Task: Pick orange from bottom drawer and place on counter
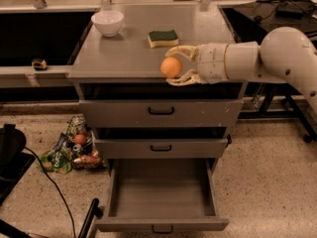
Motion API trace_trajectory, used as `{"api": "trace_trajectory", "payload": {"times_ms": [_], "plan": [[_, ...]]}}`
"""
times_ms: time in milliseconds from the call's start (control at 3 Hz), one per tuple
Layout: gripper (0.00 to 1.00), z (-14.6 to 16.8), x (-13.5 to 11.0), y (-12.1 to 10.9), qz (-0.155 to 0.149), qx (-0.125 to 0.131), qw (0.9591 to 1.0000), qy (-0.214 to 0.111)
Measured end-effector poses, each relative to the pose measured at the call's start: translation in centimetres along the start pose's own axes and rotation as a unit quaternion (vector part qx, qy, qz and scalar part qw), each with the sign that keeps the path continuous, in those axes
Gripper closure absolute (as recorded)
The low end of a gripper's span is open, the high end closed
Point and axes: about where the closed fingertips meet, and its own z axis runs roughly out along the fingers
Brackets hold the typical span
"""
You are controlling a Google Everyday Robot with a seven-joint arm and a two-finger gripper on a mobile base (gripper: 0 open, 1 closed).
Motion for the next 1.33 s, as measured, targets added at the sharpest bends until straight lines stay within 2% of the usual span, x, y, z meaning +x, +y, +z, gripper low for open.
{"api": "trace_trajectory", "payload": {"times_ms": [333,667,1000,1333], "plan": [[1.00,0.5,0.1,-0.4,0.007,0.009,0.9999,0.007],[1.00,2.9,2.3,-2.5,0.046,0.017,0.9988,0.006],[1.00,8.2,2.6,-8.5,0.103,0.030,0.9943,0.001],[1.00,8.1,2.7,-8.4,0.101,0.030,0.9944,0.002]]}}
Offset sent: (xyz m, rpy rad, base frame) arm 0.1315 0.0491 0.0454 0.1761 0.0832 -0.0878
